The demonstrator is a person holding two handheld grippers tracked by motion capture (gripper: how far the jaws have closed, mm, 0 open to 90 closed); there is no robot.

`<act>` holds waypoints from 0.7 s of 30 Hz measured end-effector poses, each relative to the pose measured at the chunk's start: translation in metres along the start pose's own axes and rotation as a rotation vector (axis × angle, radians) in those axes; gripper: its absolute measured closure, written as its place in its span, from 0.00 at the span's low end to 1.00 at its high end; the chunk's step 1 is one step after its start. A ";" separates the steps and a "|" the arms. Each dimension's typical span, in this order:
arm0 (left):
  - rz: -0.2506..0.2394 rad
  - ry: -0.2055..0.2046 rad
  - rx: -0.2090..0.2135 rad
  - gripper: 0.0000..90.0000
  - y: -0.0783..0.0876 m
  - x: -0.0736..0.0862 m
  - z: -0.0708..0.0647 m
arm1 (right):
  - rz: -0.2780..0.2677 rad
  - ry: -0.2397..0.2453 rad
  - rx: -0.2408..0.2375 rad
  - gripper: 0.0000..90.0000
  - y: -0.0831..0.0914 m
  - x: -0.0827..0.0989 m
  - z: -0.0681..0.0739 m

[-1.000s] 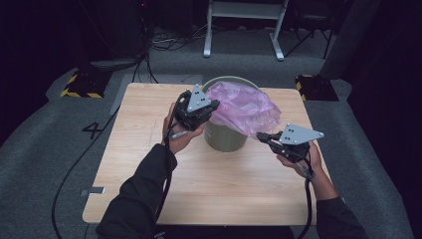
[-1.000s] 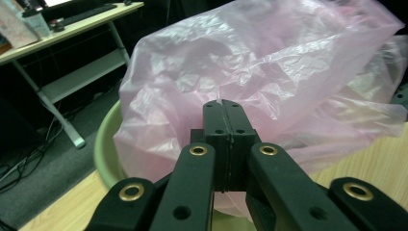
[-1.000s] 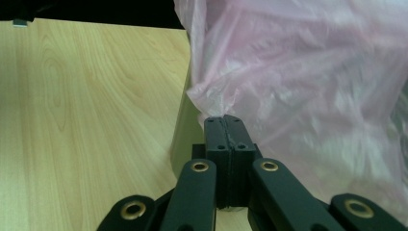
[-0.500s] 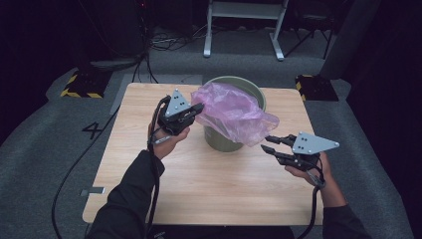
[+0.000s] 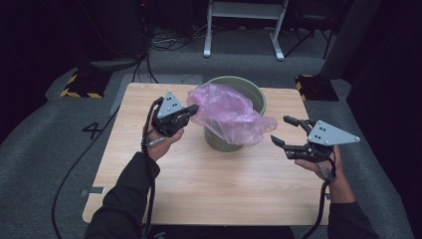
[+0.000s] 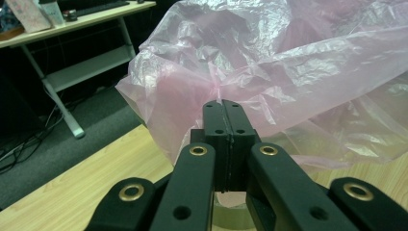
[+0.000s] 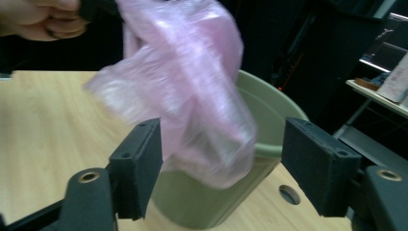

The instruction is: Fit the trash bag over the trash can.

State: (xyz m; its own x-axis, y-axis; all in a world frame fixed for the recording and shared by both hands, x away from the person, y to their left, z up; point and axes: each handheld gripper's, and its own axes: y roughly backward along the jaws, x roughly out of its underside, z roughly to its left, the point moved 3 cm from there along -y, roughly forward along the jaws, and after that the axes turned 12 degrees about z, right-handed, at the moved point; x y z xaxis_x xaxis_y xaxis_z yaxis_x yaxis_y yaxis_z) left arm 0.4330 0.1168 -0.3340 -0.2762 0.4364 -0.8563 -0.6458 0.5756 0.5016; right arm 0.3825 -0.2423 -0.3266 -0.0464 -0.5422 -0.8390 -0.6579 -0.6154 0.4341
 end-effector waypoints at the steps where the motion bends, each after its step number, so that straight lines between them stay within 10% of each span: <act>1: 0.001 -0.001 0.002 1.00 0.000 0.000 0.001 | 0.010 0.001 0.004 0.32 -0.004 -0.003 -0.003; 5: -0.003 0.004 0.017 1.00 0.000 0.002 0.003 | 0.047 -0.017 0.028 0.38 -0.024 -0.010 -0.018; 14: -0.007 0.028 0.026 0.94 0.003 0.010 0.014 | 0.062 0.004 -0.039 0.96 -0.050 -0.018 -0.033; 16: -0.005 0.037 0.011 0.75 0.004 0.010 0.014 | 0.051 -0.005 -0.055 1.00 -0.049 -0.020 -0.033; 17: 0.007 0.043 -0.001 0.48 0.005 0.009 0.011 | 0.065 -0.007 -0.042 1.00 -0.049 -0.019 -0.033; 21: 0.000 -0.011 -0.018 0.26 0.014 0.008 -0.008 | 0.076 -0.012 -0.042 1.00 -0.049 -0.018 -0.032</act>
State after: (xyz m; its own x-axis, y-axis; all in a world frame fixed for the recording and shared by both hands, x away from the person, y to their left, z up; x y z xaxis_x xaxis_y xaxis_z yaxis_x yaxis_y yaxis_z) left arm 0.4162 0.1230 -0.3344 -0.2681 0.4438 -0.8551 -0.6587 0.5632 0.4988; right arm 0.4391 -0.2208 -0.3222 -0.1046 -0.5817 -0.8066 -0.6203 -0.5958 0.5101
